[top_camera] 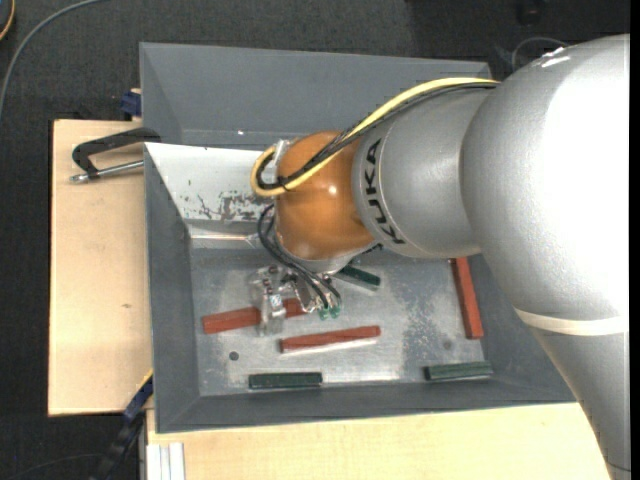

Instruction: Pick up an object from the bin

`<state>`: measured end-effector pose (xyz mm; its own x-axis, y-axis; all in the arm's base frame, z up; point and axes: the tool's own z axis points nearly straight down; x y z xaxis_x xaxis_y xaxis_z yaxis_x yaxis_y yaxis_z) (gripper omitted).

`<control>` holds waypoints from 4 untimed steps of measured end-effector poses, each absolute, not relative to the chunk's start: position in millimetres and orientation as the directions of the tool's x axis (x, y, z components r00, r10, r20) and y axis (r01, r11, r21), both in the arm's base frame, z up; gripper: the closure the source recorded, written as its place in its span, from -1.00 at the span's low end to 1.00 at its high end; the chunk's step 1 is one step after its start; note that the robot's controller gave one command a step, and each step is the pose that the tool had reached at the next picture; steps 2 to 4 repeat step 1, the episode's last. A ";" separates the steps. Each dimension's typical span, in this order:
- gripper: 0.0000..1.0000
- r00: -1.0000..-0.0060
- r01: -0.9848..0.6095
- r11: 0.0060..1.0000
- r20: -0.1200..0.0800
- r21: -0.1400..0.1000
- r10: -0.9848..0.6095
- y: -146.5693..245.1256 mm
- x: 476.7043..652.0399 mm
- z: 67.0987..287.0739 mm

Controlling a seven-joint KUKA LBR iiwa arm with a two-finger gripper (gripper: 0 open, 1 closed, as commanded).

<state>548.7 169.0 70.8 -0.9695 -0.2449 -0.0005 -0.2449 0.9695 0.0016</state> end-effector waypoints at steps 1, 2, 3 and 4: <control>1.00 -0.856 -0.517 0.856 -0.017 -0.004 -0.517 169.5 580.5 344.5; 1.00 -0.856 -0.517 0.856 -0.017 -0.004 -0.517 169.5 580.5 344.5; 1.00 -0.856 -0.517 0.856 -0.017 -0.004 -0.517 169.5 580.5 344.5; 1.00 -0.856 -0.517 0.856 -0.017 -0.004 -0.517 169.5 580.5 344.5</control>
Offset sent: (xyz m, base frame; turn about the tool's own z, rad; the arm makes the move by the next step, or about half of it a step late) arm 0.0295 -0.0010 0.2668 -0.2966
